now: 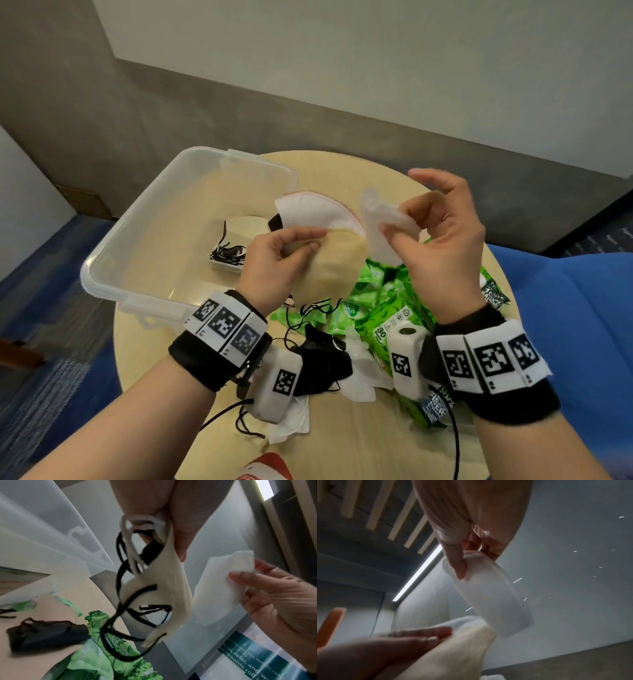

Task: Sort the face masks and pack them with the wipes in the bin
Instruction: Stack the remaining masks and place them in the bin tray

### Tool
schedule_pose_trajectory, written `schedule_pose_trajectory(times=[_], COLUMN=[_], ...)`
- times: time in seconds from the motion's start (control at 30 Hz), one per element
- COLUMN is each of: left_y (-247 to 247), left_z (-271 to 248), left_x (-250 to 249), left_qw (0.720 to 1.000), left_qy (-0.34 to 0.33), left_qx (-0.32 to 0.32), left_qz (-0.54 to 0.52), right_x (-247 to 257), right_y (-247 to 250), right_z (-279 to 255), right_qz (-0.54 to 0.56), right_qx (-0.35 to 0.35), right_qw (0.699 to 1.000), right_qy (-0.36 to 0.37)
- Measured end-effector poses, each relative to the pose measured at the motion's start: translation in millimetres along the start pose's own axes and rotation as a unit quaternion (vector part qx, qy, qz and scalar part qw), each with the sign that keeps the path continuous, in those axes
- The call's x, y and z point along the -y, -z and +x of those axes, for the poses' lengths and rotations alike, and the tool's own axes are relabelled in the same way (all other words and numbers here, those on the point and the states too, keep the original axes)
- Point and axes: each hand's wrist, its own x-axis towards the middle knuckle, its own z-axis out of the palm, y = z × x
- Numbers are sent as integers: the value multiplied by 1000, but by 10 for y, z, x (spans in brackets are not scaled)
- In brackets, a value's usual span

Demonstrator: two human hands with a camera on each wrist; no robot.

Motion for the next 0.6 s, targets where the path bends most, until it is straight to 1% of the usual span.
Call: schedule_pose_trajectory(times=[0.07,0.13,0.2,0.27,0.33,0.6], left_y=[-16,-31,-35,-22,-17,-16], left_z=[-1,-13,-35,-51,-75,-106], left_x=[-38,-82,-145,-194,-234,-252], left_qw=[1000,996,985,975,973,988], left_qy=[12,30,47,57,57,40], left_qx=[-3,0,15,21,32,30], left_qz=[-26,-82,-167,-213,-221,-149], right_x=[13,-10,-79,-145,-183,-158], right_y=[-85,-190,-278,-327,-333,-307], right_z=[-95,-211,-314,-384,-435,-430], right_qz=[-76,-150,-193,-216,-234,-228], right_qx=[23,61,95,114,121,110], right_qw=[992,965,941,927,921,925], right_qy=[102,205,262,284,289,282])
